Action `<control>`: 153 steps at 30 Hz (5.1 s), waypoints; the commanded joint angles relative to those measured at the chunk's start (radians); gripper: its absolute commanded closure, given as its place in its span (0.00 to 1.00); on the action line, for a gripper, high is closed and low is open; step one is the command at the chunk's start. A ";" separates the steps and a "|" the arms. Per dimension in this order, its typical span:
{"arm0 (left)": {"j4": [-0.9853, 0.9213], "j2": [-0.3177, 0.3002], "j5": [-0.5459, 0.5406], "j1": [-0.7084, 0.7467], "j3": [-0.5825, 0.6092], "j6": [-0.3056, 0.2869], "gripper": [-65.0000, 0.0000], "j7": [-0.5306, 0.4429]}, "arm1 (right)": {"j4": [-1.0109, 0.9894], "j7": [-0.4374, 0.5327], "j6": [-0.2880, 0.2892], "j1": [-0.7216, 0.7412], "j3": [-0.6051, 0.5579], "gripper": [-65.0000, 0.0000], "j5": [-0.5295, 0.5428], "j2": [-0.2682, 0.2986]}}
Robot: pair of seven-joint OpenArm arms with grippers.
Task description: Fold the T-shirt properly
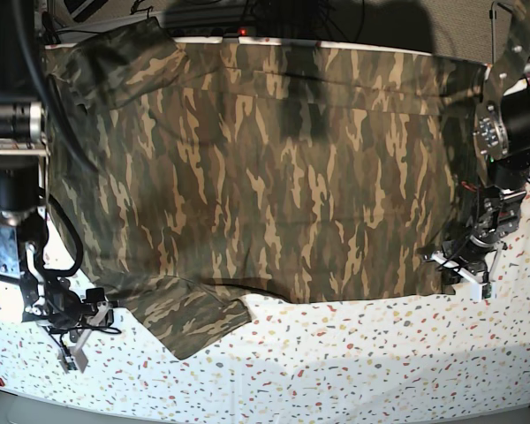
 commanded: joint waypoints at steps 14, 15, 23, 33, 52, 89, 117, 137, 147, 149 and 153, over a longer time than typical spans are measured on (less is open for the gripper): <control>0.003 -0.002 0.017 -0.004 0.001 -0.005 1.00 0.020 | -0.447 0.216 0.069 0.198 -0.065 0.63 -0.219 -0.003; 0.003 -0.002 0.018 -0.004 0.001 -0.005 1.00 0.021 | -0.459 0.222 0.069 0.199 -0.065 0.63 -0.224 -0.003; 0.003 -0.002 0.018 -0.004 0.001 -0.005 1.00 0.008 | -0.489 0.282 0.034 0.187 -0.065 0.63 -0.314 -0.013; 0.003 -0.002 0.018 -0.004 0.001 -0.005 1.00 -0.001 | -0.491 0.282 0.033 0.154 -0.065 0.63 -0.351 -0.030; 0.003 -0.002 0.018 -0.004 0.001 -0.005 1.00 -0.001 | -0.491 0.430 -0.020 0.107 -0.065 0.41 -0.389 -0.014; 0.003 -0.002 0.018 -0.004 0.001 -0.005 1.00 0.021 | -0.491 0.428 0.025 0.087 -0.065 0.54 -0.206 0.087; 0.003 -0.002 0.018 0.045 0.001 -0.005 1.00 -0.029 | -0.491 0.403 0.142 0.113 -0.065 0.54 -0.074 0.112; 0.003 -0.002 0.018 0.045 0.001 -0.005 1.00 -0.061 | -0.491 0.351 0.056 0.071 -0.065 0.54 -0.185 0.080; 0.003 -0.002 0.018 0.045 0.001 -0.005 1.00 -0.061 | -0.491 0.331 0.056 0.056 -0.065 0.54 -0.211 0.080; 0.003 -0.002 0.018 0.045 0.001 -0.005 1.00 -0.061 | -0.491 0.312 0.061 0.054 -0.065 0.54 -0.211 0.079; 0.003 -0.002 0.018 0.045 0.001 -0.005 1.00 -0.061 | -0.491 0.227 0.088 0.055 -0.065 0.59 -0.177 0.080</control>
